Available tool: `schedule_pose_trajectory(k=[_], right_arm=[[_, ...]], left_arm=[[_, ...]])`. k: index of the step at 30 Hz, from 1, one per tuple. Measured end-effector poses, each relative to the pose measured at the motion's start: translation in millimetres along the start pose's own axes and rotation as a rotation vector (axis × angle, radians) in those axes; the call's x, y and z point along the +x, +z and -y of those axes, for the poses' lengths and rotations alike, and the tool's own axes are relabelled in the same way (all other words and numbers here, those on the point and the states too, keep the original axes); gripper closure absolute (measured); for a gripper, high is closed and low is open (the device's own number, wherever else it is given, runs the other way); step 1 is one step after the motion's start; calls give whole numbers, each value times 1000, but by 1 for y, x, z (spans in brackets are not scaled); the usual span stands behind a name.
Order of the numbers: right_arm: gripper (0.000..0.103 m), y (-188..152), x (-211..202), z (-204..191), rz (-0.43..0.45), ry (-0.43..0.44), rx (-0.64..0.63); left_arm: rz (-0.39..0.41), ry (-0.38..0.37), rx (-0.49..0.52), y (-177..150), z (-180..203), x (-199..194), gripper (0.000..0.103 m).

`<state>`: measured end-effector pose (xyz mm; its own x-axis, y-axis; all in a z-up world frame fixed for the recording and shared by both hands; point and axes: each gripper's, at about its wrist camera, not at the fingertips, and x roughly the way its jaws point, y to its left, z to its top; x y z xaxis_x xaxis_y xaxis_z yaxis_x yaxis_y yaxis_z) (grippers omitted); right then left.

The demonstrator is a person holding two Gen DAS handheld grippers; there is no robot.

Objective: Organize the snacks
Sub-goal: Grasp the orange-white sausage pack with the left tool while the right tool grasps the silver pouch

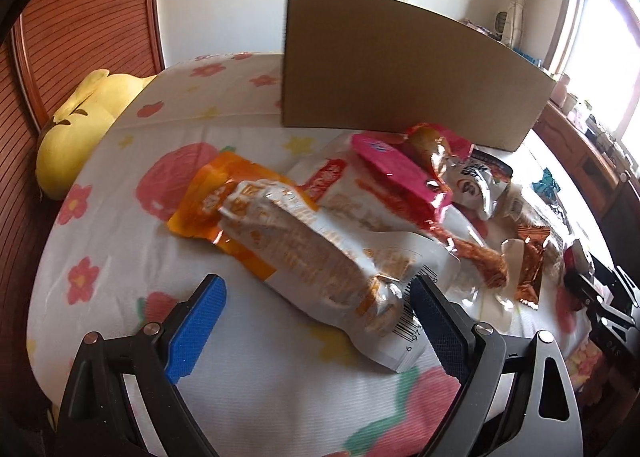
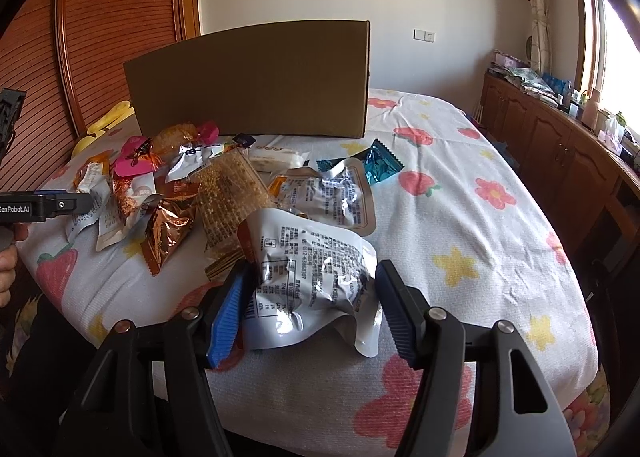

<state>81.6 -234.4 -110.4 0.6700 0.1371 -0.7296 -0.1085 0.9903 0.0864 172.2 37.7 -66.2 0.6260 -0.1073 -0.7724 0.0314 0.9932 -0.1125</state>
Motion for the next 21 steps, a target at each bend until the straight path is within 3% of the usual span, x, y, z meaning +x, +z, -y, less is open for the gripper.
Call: schedule_pose_trajectory(k=[10, 17, 21], right_arm=[[39, -1, -1, 0, 6, -1, -1], [39, -2, -1, -1, 10, -1, -1], [38, -2, -1, -1, 11, -1, -1]], left_arm=[[22, -26, -82, 16, -13, -8, 9], [-7, 13, -191, 28, -25, 10, 12], [-9, 61, -148, 29, -21, 14, 21]])
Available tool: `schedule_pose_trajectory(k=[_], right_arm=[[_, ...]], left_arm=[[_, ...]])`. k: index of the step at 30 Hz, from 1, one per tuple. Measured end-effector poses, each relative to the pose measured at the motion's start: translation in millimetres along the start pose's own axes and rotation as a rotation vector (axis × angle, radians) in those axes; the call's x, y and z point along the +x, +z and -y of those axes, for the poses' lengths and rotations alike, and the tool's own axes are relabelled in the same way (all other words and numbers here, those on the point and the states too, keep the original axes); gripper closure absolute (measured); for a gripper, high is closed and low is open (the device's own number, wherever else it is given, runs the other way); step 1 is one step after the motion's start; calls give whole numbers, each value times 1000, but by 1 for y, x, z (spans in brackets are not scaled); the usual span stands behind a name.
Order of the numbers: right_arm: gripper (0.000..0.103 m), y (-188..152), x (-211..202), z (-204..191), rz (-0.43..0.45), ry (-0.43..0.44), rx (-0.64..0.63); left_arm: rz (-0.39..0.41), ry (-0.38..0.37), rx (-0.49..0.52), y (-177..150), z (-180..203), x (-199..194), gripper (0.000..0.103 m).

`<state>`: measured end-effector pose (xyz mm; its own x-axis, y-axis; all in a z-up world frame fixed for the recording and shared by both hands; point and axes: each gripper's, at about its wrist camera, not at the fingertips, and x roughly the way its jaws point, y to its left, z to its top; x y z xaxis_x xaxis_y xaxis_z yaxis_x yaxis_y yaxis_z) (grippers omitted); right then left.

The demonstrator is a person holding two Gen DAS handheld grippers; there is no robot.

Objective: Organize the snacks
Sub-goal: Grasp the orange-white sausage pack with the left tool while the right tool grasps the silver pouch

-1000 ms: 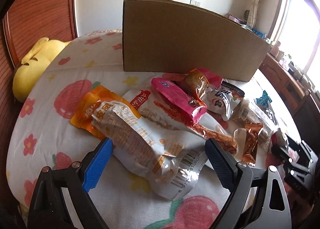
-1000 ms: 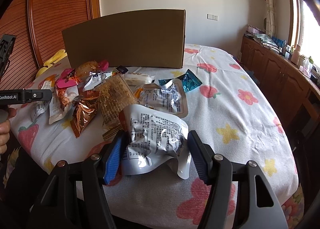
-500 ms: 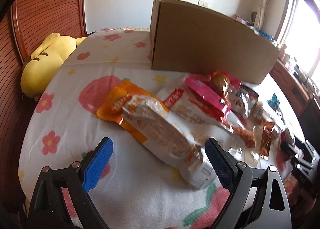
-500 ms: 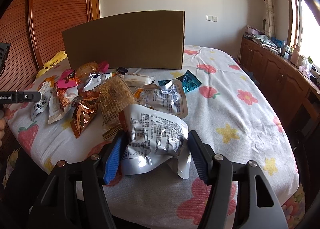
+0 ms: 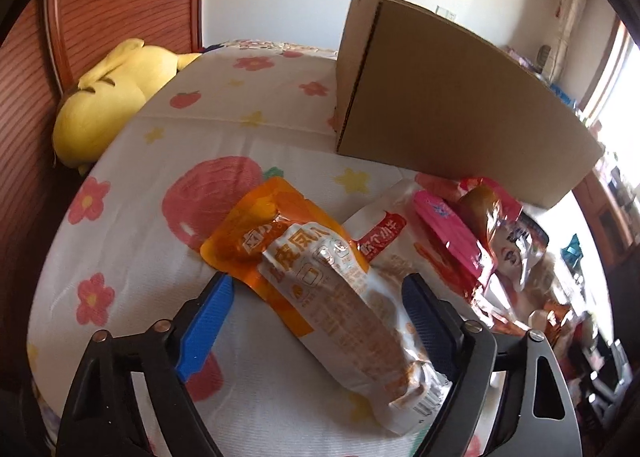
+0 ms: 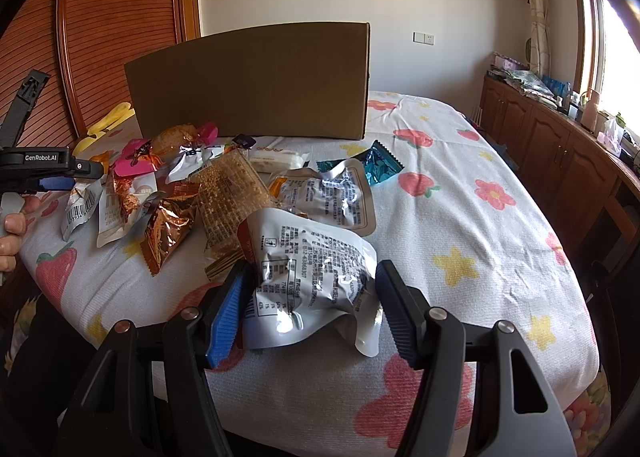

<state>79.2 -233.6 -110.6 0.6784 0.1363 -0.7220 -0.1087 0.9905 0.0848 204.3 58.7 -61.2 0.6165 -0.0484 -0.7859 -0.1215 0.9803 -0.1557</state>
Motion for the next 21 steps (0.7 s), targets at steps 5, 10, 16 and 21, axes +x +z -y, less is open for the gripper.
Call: schedule_pose_trajectory(k=[5, 10, 16, 21], right_arm=[[38, 0, 0, -1, -1, -1, -4], [38, 1, 0, -1, -8, 0, -11], [38, 2, 1, -1, -9, -5, -12], [38, 2, 2, -1, -16, -5, -18]], left_arm=[[16, 16, 63, -5, 3, -1, 33], [6, -8, 79, -3, -9, -5, 45], [-16, 11, 77, 4, -14, -2, 43], [-22, 59, 105, 7, -3, 5, 38]])
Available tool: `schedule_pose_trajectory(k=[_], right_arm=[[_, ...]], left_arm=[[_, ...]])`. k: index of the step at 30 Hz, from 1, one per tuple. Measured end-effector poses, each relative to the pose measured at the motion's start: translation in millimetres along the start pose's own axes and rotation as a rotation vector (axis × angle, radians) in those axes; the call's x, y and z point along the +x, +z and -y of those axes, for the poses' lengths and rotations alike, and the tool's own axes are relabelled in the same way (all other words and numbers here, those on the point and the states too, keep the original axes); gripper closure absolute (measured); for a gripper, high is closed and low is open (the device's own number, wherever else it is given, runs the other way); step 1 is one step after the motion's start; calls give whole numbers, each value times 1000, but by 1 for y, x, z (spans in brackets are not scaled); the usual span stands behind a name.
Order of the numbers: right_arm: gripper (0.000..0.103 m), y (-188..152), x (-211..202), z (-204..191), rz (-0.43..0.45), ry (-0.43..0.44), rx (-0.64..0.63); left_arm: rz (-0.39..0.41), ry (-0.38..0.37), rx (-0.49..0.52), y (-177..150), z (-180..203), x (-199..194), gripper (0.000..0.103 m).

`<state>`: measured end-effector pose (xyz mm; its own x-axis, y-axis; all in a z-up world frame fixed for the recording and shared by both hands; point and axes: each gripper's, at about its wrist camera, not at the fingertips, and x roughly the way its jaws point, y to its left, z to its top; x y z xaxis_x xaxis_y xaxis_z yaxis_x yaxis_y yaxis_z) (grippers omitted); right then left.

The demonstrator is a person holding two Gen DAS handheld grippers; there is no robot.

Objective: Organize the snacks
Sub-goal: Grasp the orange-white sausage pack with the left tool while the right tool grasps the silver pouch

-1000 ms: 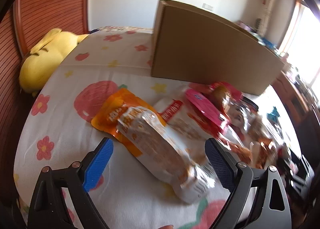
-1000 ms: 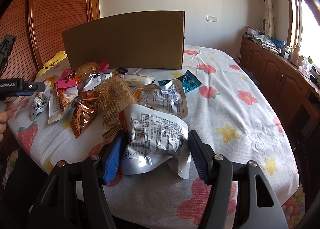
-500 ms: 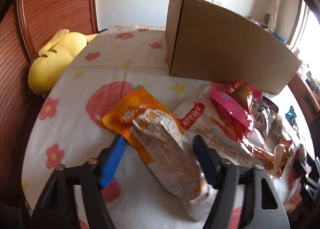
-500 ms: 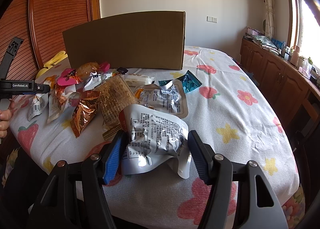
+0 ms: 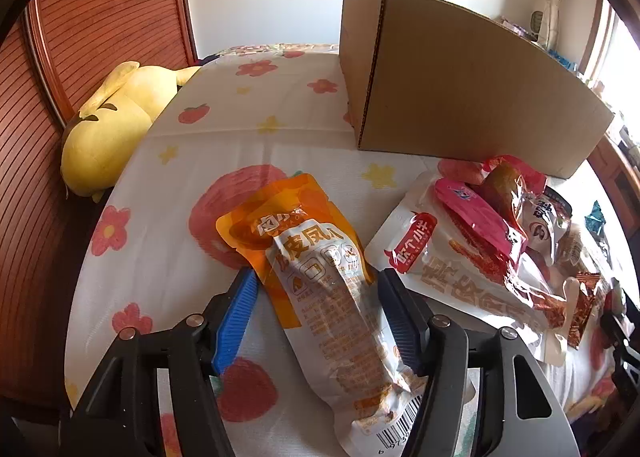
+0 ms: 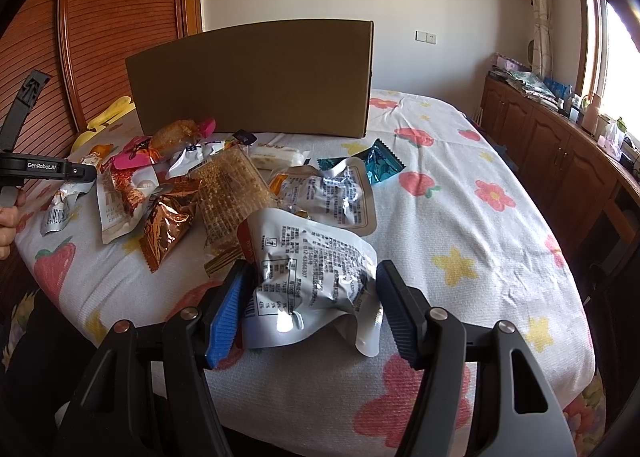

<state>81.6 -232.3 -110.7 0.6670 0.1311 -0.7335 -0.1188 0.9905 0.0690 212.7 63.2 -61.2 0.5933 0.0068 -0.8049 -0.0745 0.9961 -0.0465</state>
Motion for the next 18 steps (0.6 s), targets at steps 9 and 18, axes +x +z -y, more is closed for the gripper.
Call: schedule_pose_trajectory(k=[9, 18], right_arm=[[39, 1, 1, 0, -10, 6, -15], [57, 2, -4, -6, 6, 4, -77]], left_arm=[[14, -45, 29, -4, -7, -8, 53], [50, -90, 2, -17, -17, -25, 54]])
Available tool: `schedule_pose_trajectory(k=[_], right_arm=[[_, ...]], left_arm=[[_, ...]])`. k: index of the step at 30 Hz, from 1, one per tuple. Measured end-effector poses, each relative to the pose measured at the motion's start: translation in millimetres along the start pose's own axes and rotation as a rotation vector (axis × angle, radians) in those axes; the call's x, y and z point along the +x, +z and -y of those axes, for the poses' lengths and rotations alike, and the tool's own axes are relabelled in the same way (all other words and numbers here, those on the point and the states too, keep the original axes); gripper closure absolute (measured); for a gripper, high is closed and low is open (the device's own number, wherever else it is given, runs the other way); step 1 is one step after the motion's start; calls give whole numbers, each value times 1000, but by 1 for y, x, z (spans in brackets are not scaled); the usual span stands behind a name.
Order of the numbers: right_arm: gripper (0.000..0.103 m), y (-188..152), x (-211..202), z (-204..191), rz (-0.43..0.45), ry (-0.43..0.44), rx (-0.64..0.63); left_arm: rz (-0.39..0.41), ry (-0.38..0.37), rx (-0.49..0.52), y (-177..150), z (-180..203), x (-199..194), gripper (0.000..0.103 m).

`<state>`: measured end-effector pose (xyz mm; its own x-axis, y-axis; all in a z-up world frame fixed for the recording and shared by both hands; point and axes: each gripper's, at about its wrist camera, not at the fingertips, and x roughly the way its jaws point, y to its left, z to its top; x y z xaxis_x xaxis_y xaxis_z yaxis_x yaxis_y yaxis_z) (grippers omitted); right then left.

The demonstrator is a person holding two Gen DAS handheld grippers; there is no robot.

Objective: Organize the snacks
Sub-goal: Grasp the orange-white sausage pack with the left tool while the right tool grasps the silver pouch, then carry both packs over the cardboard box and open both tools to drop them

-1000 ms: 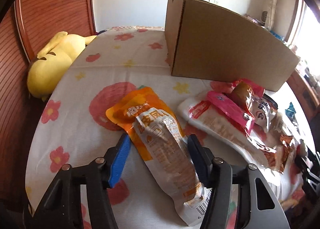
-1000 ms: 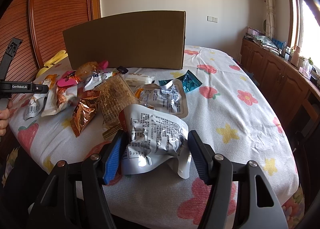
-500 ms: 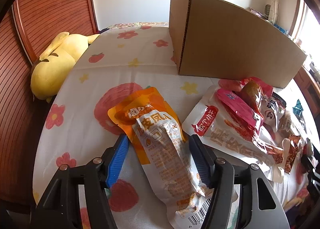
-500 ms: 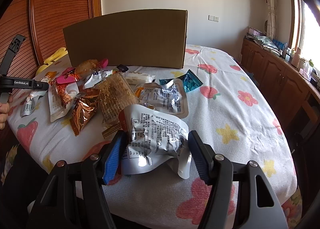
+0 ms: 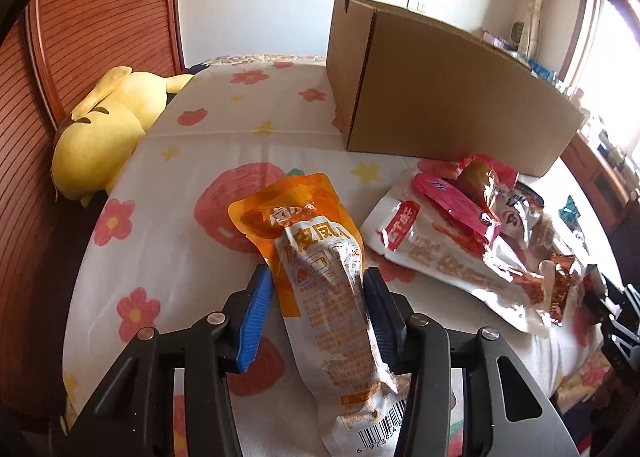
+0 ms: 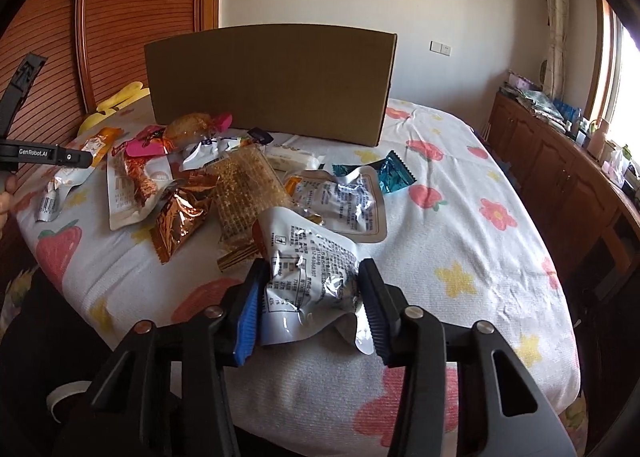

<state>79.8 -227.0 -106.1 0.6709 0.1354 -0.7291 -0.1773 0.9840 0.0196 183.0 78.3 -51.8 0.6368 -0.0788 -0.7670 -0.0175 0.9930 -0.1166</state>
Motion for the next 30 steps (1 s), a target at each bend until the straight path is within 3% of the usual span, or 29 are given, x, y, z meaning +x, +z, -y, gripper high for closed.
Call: schedule_pose_trajectory(k=[15, 30], right_arm=[[57, 8, -20, 9, 58, 26, 57], [57, 63, -36, 4, 148, 69, 8]], left_arm=[[119, -35, -14, 1, 0, -54, 54], [212, -123, 90, 34, 40, -95, 54]])
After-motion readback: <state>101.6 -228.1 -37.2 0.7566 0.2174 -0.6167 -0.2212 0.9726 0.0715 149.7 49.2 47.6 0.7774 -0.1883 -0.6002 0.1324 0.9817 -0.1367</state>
